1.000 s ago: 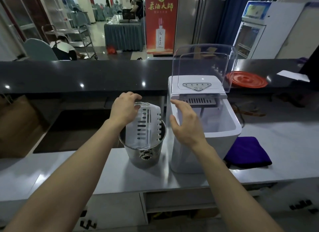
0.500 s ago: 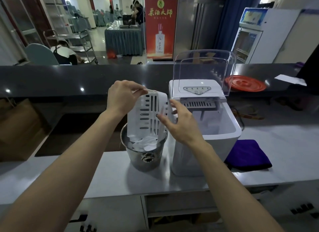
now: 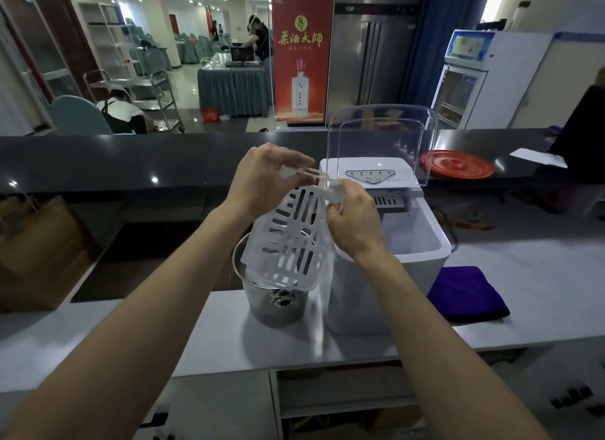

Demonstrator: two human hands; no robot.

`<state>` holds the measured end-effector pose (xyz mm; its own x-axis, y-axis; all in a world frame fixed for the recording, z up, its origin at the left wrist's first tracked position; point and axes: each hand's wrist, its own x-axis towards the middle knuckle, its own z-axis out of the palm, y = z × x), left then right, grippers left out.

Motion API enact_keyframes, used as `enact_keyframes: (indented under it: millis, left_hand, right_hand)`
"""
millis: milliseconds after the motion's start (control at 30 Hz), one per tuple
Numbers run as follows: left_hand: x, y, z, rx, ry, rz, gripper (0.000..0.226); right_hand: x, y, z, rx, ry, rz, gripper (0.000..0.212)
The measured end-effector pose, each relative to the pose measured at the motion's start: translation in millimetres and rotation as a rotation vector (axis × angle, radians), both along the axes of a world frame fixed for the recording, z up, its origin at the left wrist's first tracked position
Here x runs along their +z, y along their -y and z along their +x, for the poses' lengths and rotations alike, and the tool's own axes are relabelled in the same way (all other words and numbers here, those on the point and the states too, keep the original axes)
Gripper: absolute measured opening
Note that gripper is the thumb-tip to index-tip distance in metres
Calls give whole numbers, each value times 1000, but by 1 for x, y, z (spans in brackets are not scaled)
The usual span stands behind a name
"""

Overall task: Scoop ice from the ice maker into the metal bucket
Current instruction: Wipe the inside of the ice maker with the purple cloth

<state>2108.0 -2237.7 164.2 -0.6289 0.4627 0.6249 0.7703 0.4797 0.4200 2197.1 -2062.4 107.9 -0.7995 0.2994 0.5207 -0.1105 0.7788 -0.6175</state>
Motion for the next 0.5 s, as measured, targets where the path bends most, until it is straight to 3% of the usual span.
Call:
enact_keyframes:
  millis: [100,233,367,500]
  left_hand:
    - [-2,7,-1,-10,156,79,66]
    - [-14,15,9,88,459,213,82]
    - [-32,2,27,91,656,172,65]
    - [-39,-24,35,64,629,165,32]
  right_hand:
    - [1,-15,7,-88,-29,-113,13]
    - [3,-40,18,-185,-118,-298,44]
    - [4,-58,28,-285,-114,-432,31]
    - [-1,-71,40,-335,-107,-437,22]
